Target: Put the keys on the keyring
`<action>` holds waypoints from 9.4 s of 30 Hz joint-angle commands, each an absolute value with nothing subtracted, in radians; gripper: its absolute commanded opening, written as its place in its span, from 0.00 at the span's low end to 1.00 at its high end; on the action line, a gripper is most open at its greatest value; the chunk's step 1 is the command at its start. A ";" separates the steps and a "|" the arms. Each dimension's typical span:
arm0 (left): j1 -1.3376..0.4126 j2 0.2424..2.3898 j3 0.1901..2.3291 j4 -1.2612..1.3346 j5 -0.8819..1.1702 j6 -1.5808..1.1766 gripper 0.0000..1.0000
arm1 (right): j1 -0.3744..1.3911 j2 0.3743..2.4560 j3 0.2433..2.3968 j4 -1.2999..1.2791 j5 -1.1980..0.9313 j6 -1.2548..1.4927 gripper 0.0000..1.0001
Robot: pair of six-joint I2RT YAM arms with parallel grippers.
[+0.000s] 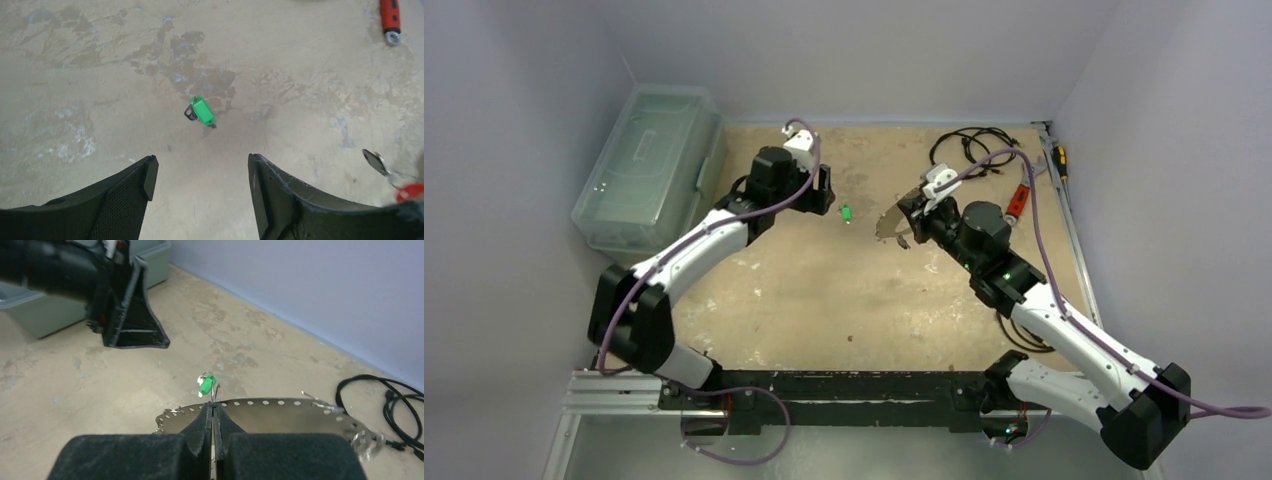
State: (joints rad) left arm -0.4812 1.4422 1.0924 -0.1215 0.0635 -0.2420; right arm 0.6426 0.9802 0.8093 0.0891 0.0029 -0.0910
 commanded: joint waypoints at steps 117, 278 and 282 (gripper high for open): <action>-0.607 0.998 0.879 0.004 0.428 0.399 0.00 | 0.558 0.995 0.802 0.201 -0.558 -0.104 0.00; -0.800 0.894 0.716 -0.092 0.643 0.773 0.00 | 0.891 0.934 0.787 0.041 -0.332 -0.501 0.00; -0.800 0.899 0.716 -0.096 0.650 0.772 0.00 | 0.891 0.935 0.788 0.041 -0.331 -0.500 0.00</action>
